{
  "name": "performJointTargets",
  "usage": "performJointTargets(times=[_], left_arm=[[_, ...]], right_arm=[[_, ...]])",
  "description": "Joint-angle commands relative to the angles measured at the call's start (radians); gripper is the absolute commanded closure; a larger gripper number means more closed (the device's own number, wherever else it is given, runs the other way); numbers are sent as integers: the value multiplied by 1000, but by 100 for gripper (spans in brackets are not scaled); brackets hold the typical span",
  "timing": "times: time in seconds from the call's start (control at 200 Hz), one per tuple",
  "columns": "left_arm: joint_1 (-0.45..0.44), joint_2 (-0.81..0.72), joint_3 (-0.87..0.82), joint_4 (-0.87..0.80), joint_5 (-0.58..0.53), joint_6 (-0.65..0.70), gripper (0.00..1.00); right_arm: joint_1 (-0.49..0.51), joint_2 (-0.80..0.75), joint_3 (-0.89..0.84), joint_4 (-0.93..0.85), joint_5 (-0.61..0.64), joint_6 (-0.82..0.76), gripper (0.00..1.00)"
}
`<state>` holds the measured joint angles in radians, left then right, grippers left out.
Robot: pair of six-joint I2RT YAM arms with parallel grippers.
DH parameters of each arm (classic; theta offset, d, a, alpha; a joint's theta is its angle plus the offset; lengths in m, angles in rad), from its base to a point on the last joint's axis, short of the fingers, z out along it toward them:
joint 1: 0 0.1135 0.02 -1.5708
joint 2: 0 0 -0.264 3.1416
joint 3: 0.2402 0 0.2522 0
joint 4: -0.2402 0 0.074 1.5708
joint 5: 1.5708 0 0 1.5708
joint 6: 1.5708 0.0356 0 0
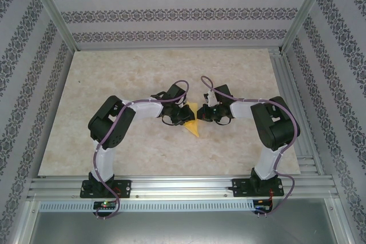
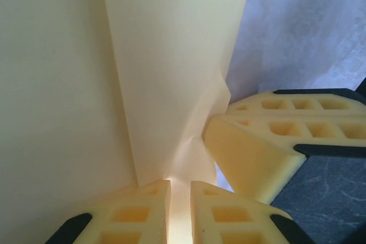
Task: Fold a paper plane with a square sheet of paper (fold left side to right side)
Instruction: Fourth fold the wing at the center of the table.
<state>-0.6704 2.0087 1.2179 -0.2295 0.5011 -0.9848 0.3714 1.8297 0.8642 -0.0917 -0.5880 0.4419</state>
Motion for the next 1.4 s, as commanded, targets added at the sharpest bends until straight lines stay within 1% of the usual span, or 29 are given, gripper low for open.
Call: performJointTargets(times=[0.0, 0.29, 0.43, 0.659, 0.729, 0.779, 0.909, 1.019, 1.239, 1.399], left_arm=[[-11, 33, 23, 35, 5, -8, 81], [-32, 62, -15, -3, -26, 4, 82], [-34, 52, -45, -9, -45, -2, 83], [-34, 46, -62, -35, -73, -2, 84], [-34, 44, -67, -35, -74, -4, 84], [-35, 44, -67, -34, -75, -4, 84], [-34, 45, -66, -35, -76, -6, 84], [-34, 47, -69, -30, -81, -9, 84], [-34, 51, -67, -37, -80, -8, 84], [-34, 52, -65, -37, -82, -7, 84]], right_arm=[[22, 29, -15, -80, 73, -31, 97], [21, 12, -7, -64, 52, -15, 96], [10, -37, 11, -64, 30, 1, 86], [-25, -180, 24, -131, 25, 0, 75], [-30, -228, 0, -150, 10, -3, 75], [-28, -257, -29, -147, -24, 5, 75], [-4, -301, -124, -70, -128, 78, 78], [26, -300, -192, 29, -173, 150, 79], [79, -250, -199, 89, -199, 173, 81], [86, -216, -186, 67, -176, 161, 81]])
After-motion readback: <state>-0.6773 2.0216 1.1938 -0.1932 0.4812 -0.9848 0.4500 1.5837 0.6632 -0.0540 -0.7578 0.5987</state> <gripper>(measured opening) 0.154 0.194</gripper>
